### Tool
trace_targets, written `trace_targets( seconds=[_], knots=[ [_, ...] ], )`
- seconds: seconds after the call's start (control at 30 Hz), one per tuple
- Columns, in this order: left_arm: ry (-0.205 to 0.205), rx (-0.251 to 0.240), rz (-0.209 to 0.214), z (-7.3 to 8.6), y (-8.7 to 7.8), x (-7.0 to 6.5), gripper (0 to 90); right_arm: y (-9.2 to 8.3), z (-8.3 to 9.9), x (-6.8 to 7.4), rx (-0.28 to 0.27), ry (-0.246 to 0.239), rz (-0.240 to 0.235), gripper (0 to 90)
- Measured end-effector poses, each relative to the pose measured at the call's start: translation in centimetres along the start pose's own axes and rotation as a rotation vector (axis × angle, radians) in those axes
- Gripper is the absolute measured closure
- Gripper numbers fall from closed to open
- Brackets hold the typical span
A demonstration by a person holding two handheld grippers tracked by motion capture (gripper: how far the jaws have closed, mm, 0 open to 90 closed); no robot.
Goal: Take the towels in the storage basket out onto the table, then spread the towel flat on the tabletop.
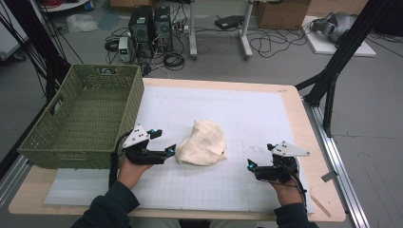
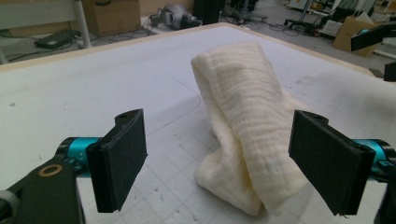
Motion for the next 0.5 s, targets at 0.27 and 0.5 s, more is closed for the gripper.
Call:
trace_targets(
  seconds=[0.27, 0.5],
  knots=[
    [-0.01, 0.001, -0.015, 0.01, -0.23, 0.41, 19.5, 0.15, 0.09, 0.13, 0.009, 0.0, -0.003, 5.6],
    [-0.021, -0.004, -0.021, -0.04, -0.43, 0.72, 19.5, 0.19, 0.12, 0.02, 0.008, 0.008, -0.004, 5.7]
  ],
)
Point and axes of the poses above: each handheld gripper's, and its own axes: y roughly forward along the jaws, z roughly out of its underside, x roughly to its left, the point moved 8 cm from there along y, roughly forward along the jaws, and after that the axes turned 15 degrees about -y, right-handed, at the moved point
